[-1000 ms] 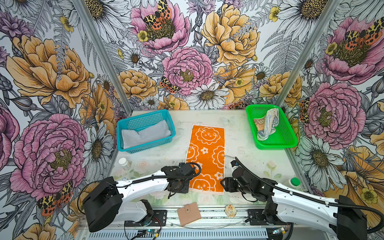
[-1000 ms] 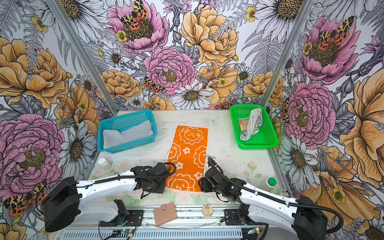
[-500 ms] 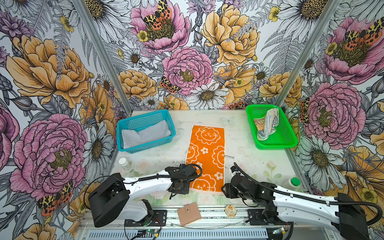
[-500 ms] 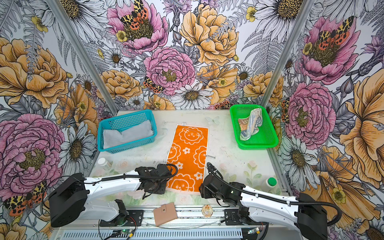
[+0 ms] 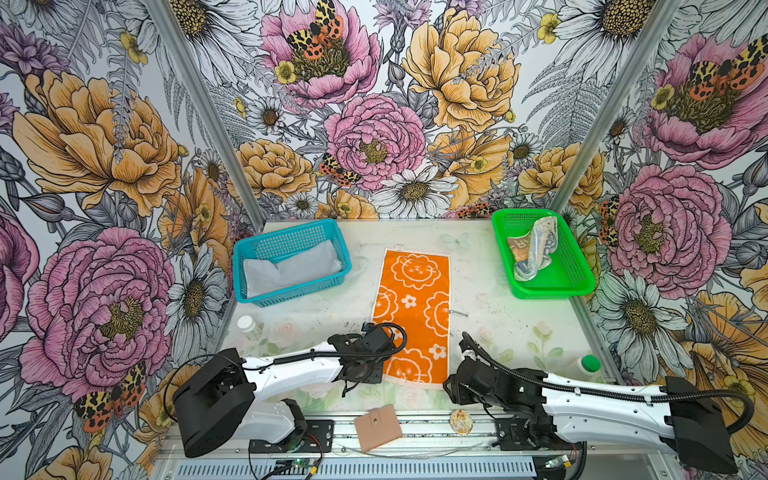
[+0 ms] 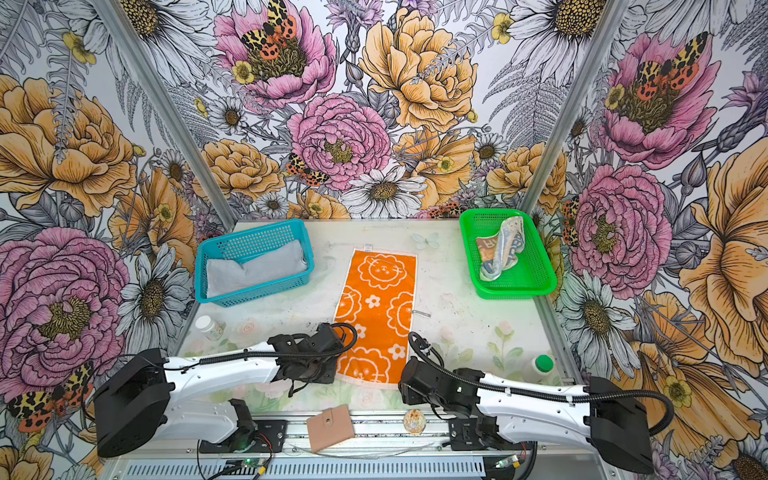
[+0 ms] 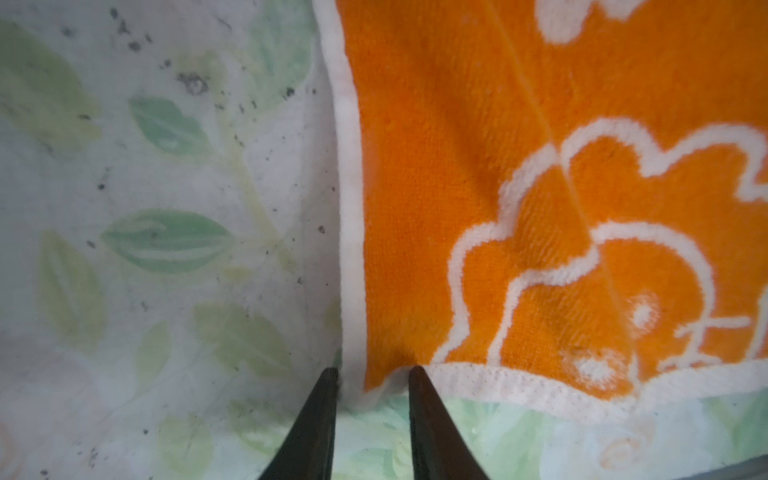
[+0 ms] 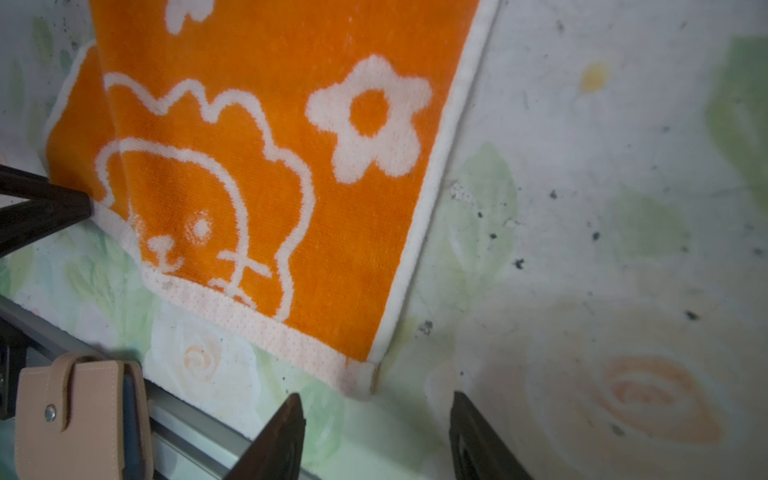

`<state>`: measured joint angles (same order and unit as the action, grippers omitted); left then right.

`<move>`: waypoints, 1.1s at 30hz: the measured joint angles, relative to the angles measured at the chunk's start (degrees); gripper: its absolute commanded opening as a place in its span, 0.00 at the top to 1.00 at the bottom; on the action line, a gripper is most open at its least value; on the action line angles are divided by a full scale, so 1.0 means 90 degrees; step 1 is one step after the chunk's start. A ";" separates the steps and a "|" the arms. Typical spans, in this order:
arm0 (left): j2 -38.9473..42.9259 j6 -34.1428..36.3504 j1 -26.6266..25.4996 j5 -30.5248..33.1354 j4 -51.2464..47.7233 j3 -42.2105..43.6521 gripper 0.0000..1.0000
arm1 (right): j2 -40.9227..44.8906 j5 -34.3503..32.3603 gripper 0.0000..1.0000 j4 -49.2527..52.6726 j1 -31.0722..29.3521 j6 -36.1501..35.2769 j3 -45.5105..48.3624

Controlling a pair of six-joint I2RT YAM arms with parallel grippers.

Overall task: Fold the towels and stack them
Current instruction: 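Move both grippers to the near end of the orange towel, then lower both grippers onto the near corners of the orange towel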

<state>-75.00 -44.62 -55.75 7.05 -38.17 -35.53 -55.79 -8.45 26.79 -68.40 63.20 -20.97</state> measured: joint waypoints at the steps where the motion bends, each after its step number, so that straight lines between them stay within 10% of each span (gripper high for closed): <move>1: 0.0000 0.0002 0.0000 0.0007 0.0022 0.0029 0.69 | -0.0070 -0.0036 0.42 0.0012 -0.0061 0.0041 -0.0022; 10: 0.0330 -0.0034 -0.0095 0.0143 0.0250 0.0369 0.93 | -0.0102 -0.0308 0.41 0.0046 -0.0323 0.0330 -0.0148; 33: 0.0831 -0.0051 -0.0136 0.0163 0.0231 0.0685 0.96 | -0.1035 -0.0323 0.50 0.0068 -0.0340 0.0469 -0.0551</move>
<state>-67.53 -45.08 -56.97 8.51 -36.10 -29.36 -65.10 -11.35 27.40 -71.46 67.42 -25.93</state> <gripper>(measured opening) 0.076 0.517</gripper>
